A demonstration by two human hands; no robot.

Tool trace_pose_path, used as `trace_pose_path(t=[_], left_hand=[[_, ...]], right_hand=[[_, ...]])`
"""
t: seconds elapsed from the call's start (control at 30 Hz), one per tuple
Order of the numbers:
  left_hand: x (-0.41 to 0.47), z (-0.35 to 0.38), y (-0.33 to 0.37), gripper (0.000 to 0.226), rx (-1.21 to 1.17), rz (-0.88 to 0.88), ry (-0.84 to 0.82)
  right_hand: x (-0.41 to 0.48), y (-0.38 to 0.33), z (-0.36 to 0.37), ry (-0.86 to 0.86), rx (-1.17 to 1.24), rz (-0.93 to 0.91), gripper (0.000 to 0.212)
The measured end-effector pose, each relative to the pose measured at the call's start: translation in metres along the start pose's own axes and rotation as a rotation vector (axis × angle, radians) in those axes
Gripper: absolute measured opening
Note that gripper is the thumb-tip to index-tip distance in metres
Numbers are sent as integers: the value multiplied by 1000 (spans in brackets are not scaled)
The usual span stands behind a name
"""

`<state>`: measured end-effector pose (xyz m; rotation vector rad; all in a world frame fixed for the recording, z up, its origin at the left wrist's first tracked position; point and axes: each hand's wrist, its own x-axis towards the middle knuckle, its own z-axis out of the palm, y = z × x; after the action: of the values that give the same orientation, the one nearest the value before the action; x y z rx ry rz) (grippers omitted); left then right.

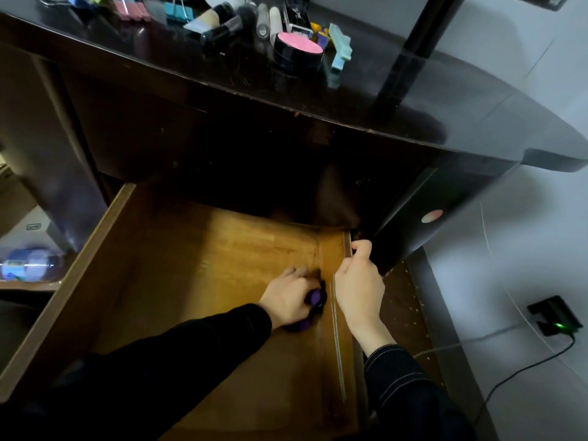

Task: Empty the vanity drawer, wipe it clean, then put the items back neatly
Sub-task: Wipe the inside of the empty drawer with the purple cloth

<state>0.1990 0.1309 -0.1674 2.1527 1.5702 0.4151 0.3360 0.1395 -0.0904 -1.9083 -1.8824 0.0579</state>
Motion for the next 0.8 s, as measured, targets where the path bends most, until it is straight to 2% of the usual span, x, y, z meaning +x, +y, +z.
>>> trace_pose_path(t=[0.07,0.13,0.23,0.3,0.43,0.5,0.57,0.63,0.7,0.8], left_hand=[[-3,-8,3,39,-94,-65,-51],[1,-19,6,34,-325,-192,-54],[6,-32,17,32,-870,-388,103],[7,-37,29,35,-1024,-343,211],[3,-23,37,40,-808,-199,281],[-2,-16,28,38,-761,-200,222],[-6,-13,20,35,-753,-188,141],[-7,-17,20,32,-793,-174,130],[-6,-22,26,33,-831,-181,188],[-3,-28,35,38,-785,-127,314]], right_hand=[[0,0,0,-2,5,-1,19],[0,-2,-2,-9,21,13,21],[-1,-2,-5,2,100,21,19],[-1,0,-5,14,180,45,20],[0,6,-3,-49,274,100,20],[-1,9,-2,-107,325,123,21],[-5,12,-3,-198,430,150,31],[-11,13,-5,-267,507,195,40],[-17,14,-4,-274,541,221,46],[-19,14,-4,-207,506,191,43]])
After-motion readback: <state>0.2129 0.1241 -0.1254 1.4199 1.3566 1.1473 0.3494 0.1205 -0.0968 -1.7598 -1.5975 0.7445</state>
